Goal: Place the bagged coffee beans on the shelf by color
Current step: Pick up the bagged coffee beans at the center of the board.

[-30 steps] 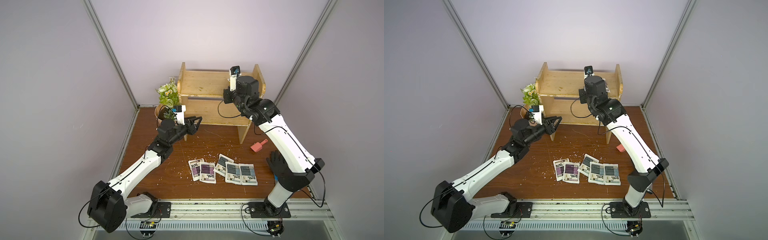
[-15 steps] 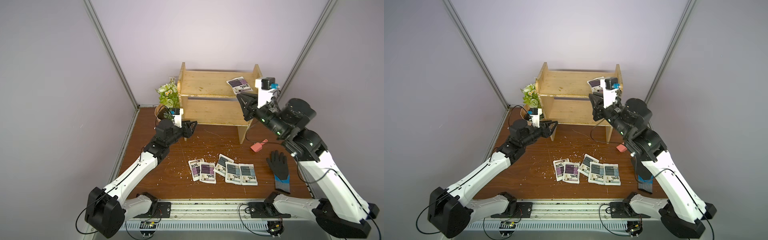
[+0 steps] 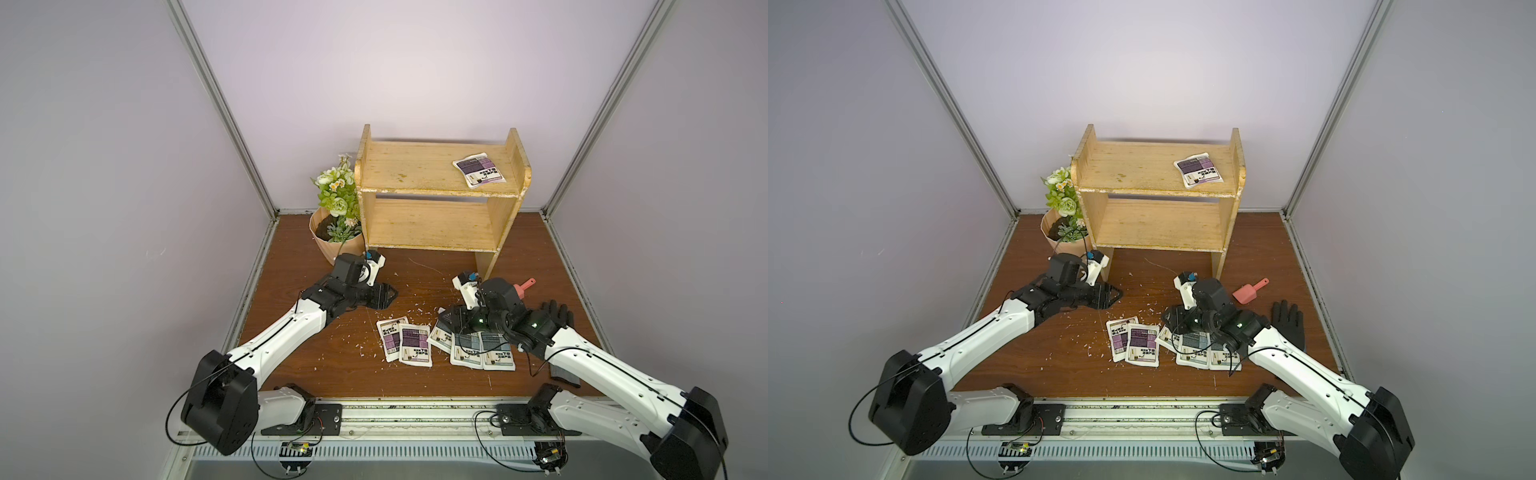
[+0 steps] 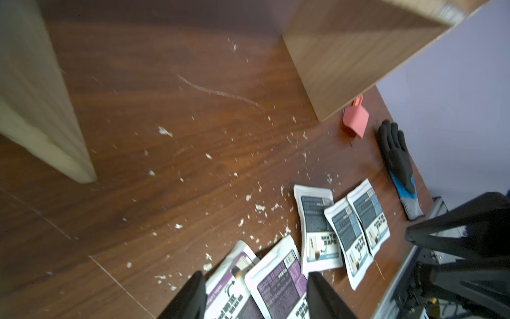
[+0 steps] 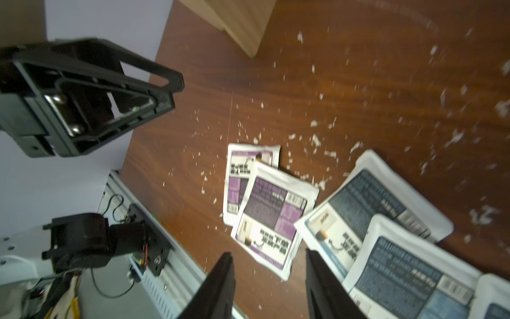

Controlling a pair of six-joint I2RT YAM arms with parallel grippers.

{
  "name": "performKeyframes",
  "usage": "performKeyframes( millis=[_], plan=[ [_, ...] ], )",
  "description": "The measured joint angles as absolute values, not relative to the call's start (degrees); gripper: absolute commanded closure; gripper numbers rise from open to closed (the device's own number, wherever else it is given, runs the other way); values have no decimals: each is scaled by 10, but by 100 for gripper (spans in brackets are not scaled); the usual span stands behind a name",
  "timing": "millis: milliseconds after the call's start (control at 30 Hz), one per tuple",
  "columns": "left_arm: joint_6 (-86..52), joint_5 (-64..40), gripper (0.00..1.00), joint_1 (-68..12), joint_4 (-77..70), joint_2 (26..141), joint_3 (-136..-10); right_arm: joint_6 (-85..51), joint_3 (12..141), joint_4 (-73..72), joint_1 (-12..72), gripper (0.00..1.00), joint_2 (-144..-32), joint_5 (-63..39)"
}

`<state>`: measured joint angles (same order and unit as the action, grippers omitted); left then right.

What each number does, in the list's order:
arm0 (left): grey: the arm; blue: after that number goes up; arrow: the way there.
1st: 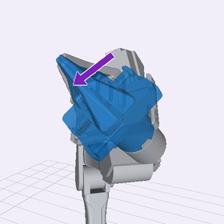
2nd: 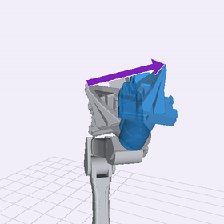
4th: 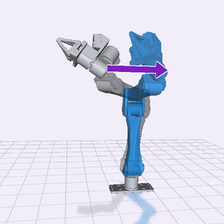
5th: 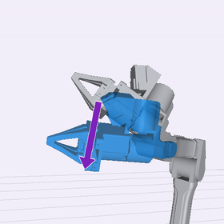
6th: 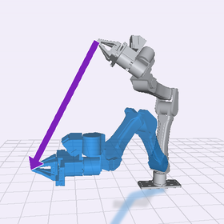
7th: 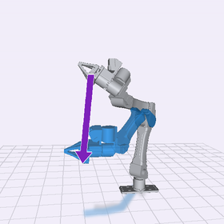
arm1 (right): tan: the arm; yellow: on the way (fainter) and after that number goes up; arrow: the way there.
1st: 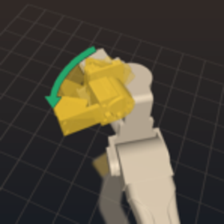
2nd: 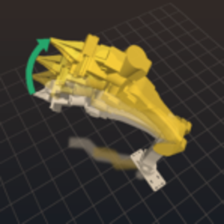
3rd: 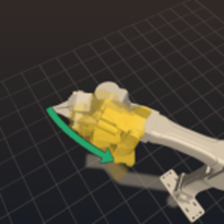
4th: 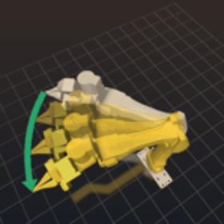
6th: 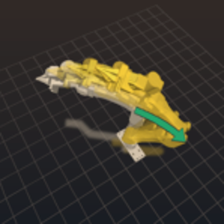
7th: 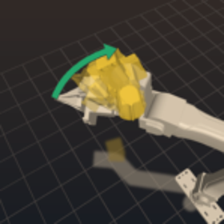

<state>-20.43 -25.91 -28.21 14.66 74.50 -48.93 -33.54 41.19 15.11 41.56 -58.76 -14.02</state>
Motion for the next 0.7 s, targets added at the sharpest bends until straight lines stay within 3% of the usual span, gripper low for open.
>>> performKeyframes(
  millis=[300, 700],
  plan=[
    [-212, -332, 38, -324, 218, 788, -438, -364, 379, 126, 417, 41, -618, -259],
    [-273, -339, 37, -361, 180, 817, -379, -351, 339, 54, 417, 44, -728, -295]
  ],
)
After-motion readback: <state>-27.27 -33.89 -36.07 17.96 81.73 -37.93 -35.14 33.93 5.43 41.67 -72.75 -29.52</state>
